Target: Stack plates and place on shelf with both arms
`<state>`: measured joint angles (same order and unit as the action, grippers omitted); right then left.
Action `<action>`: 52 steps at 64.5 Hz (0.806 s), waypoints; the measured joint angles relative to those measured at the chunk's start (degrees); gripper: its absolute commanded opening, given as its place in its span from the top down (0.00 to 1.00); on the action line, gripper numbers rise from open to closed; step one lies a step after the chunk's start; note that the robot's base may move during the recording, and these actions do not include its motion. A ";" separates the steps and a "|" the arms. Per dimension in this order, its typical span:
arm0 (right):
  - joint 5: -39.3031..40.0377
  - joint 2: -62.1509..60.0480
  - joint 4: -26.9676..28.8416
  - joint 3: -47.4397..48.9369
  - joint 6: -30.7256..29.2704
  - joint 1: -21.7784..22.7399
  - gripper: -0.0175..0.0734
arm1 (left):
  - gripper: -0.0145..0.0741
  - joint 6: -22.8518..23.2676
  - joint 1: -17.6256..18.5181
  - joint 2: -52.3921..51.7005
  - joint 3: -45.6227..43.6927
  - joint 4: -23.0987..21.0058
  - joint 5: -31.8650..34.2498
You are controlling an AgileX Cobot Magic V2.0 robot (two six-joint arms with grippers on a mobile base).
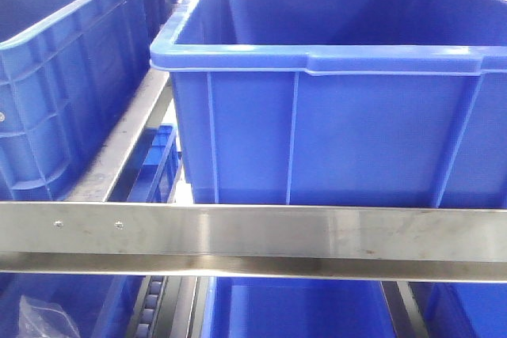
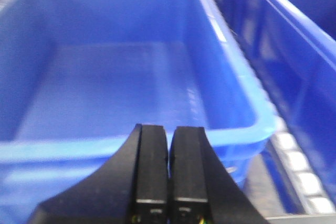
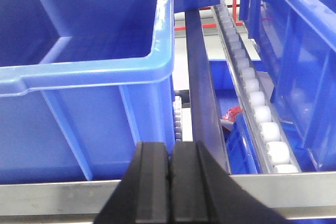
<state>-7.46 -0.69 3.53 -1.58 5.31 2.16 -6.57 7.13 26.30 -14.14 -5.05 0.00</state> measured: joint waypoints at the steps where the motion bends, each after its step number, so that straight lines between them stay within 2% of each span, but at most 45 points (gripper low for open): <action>1: 0.00 0.00 0.00 0.00 0.00 0.00 0.75 | 0.74 0.00 -0.21 -1.21 1.01 0.00 0.00; 18: 0.00 0.00 0.00 0.00 0.00 0.00 0.75 | 0.74 0.00 -1.14 -17.63 13.09 0.00 0.61; 29: 0.00 0.00 0.00 0.00 0.00 0.00 0.75 | 0.74 0.00 -1.14 -25.42 14.64 1.67 -1.94; 39: 0.00 0.00 0.00 0.00 0.00 0.00 0.75 | 0.74 0.00 -1.14 -26.54 14.64 2.54 -4.73; 52: 0.00 0.00 0.00 0.00 0.00 0.00 0.75 | 0.74 0.00 -1.14 -26.54 14.64 2.68 -4.76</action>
<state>-7.46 -0.69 3.53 -1.58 5.31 2.16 -6.57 5.99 -0.23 0.50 -2.37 -4.76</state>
